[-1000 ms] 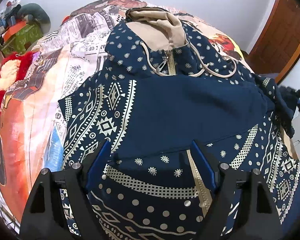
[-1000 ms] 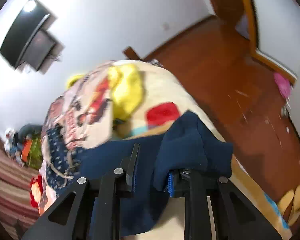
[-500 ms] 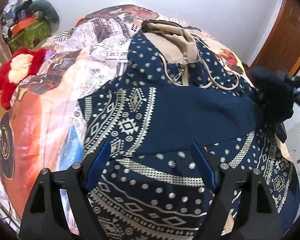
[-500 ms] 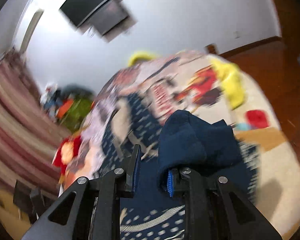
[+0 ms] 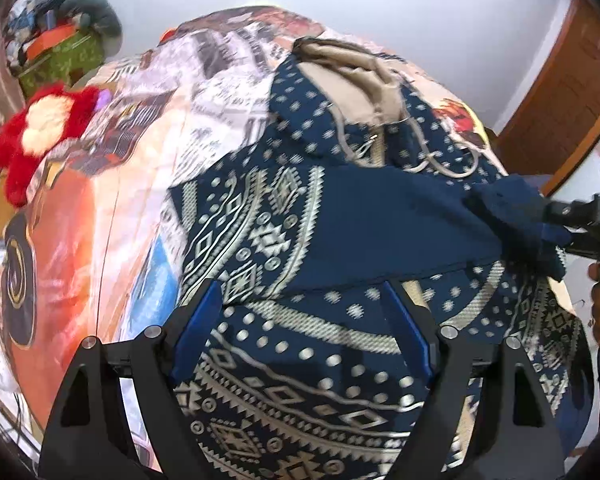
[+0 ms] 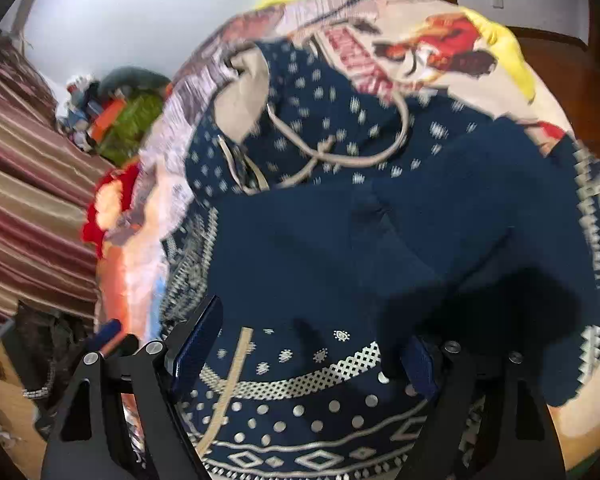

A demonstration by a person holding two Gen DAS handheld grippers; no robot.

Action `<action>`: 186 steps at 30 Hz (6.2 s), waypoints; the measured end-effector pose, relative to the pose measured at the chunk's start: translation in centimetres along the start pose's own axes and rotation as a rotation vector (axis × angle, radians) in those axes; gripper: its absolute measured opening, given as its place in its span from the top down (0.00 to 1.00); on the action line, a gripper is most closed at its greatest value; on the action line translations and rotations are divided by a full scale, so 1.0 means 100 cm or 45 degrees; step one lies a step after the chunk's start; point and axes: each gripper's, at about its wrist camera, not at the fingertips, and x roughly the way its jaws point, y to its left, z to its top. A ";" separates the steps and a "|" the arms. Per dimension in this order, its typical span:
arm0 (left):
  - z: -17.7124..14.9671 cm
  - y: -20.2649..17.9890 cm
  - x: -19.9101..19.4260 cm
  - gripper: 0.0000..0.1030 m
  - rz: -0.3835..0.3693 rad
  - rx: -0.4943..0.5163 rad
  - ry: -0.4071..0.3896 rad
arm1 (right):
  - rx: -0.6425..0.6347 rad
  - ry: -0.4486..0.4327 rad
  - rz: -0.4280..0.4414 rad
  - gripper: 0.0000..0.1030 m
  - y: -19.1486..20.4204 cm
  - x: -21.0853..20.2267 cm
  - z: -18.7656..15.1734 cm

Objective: Fold large clothes

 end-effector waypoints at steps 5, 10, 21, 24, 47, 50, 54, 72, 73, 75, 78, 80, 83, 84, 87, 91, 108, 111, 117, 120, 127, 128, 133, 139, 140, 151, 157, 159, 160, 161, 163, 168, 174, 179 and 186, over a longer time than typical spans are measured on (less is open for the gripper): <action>0.028 -0.050 -0.003 0.21 -0.063 0.125 -0.033 | -0.002 -0.166 -0.026 0.20 -0.015 -0.061 0.009; 0.048 -0.123 0.014 0.21 -0.173 0.263 0.015 | -0.057 -0.323 -0.252 0.17 -0.053 -0.117 0.003; 0.049 -0.254 0.098 0.40 -0.150 0.599 0.182 | -0.148 -0.255 -0.532 0.15 -0.124 -0.109 -0.021; 0.048 -0.264 0.114 0.64 -0.090 0.647 0.183 | -0.147 -0.232 -0.518 0.15 -0.130 -0.099 -0.021; 0.109 -0.060 0.012 0.88 0.051 0.251 -0.194 | -0.299 -0.167 -0.491 0.15 -0.071 -0.039 0.013; 0.091 -0.019 0.036 0.88 0.053 0.169 -0.111 | -0.363 -0.121 -0.511 0.15 -0.056 -0.020 0.013; 0.064 0.022 0.053 0.88 0.061 0.087 -0.045 | -0.469 -0.052 -0.586 0.15 -0.043 0.009 0.007; -0.009 0.104 0.085 0.63 0.023 -0.162 0.218 | -0.498 -0.079 -0.651 0.15 -0.029 0.003 0.015; -0.011 0.105 0.082 0.57 0.034 -0.168 0.206 | -0.485 -0.066 -0.683 0.15 -0.035 0.006 0.014; -0.014 0.108 0.074 0.56 0.028 -0.185 0.193 | -0.495 -0.039 -0.716 0.15 -0.045 0.012 0.011; -0.017 0.115 0.060 0.56 0.036 -0.195 0.181 | -0.535 -0.034 -0.743 0.10 -0.053 0.012 0.007; -0.018 0.117 0.050 0.56 0.070 -0.174 0.169 | -0.555 -0.041 -0.761 0.08 -0.058 0.009 0.007; -0.019 0.119 0.037 0.56 0.129 -0.135 0.151 | -0.563 -0.041 -0.775 0.08 -0.062 0.004 0.008; -0.018 0.121 0.035 0.55 0.136 -0.127 0.146 | -0.549 -0.039 -0.762 0.08 -0.064 0.002 0.010; -0.016 0.123 0.038 0.52 0.135 -0.134 0.148 | -0.477 -0.073 -0.733 0.08 -0.062 -0.009 0.012; -0.016 0.116 0.058 0.52 0.135 -0.124 0.212 | -0.486 -0.070 -0.676 0.07 -0.049 -0.006 0.012; 0.102 0.067 0.027 0.41 0.059 0.023 -0.025 | -0.517 -0.196 -0.458 0.07 0.017 -0.023 0.070; 0.137 0.055 0.038 0.36 0.067 0.064 -0.061 | -0.497 -0.237 -0.389 0.07 0.035 -0.018 0.100; 0.185 0.049 0.095 0.36 0.009 -0.001 -0.009 | -0.368 -0.226 -0.309 0.07 0.041 0.033 0.165; 0.202 0.055 0.134 0.36 -0.049 -0.093 0.043 | -0.254 -0.176 -0.248 0.07 0.030 0.070 0.190; 0.223 0.070 0.203 0.36 -0.149 -0.285 0.093 | 0.017 -0.063 -0.115 0.10 0.001 0.156 0.228; 0.224 0.069 0.205 0.36 -0.166 -0.291 0.071 | 0.013 -0.090 -0.114 0.13 0.003 0.158 0.229; 0.225 0.043 0.208 0.65 -0.223 -0.209 0.071 | -0.088 -0.123 -0.037 0.49 0.023 0.163 0.225; 0.215 0.015 0.172 0.86 -0.241 -0.056 0.039 | -0.165 -0.065 0.043 0.76 0.039 0.153 0.210; 0.214 0.013 0.163 0.86 -0.255 -0.051 0.030 | -0.182 -0.066 0.048 0.77 0.042 0.148 0.207; 0.139 -0.003 0.091 0.86 -0.275 0.141 0.088 | -0.311 -0.049 0.091 0.73 0.050 0.070 0.133; 0.091 0.011 0.095 0.73 -0.237 0.120 0.224 | -0.327 -0.001 -0.022 0.10 0.038 0.052 0.097; 0.082 0.016 0.093 0.68 -0.223 0.149 0.246 | -0.340 -0.002 -0.033 0.10 0.038 0.044 0.092; 0.079 0.017 0.090 0.66 -0.218 0.158 0.247 | -0.338 -0.008 -0.040 0.10 0.038 0.040 0.092; 0.079 0.020 0.085 0.64 -0.214 0.162 0.236 | -0.338 -0.018 -0.042 0.10 0.038 0.036 0.092; 0.083 0.028 0.075 0.55 -0.209 0.145 0.194 | -0.342 -0.032 -0.032 0.10 0.042 0.029 0.094; 0.112 0.051 0.065 0.38 -0.167 0.024 0.057 | -0.338 -0.046 0.027 0.10 0.063 0.028 0.102; 0.136 0.075 0.118 0.38 -0.216 -0.183 0.138 | -0.331 0.013 0.037 0.10 0.095 0.076 0.116; 0.145 0.074 0.161 0.39 -0.297 -0.253 0.197 | -0.256 0.113 0.032 0.10 0.103 0.130 0.131; 0.152 0.047 0.171 0.82 -0.233 -0.106 0.128 | -0.276 0.117 0.023 0.55 0.093 0.157 0.138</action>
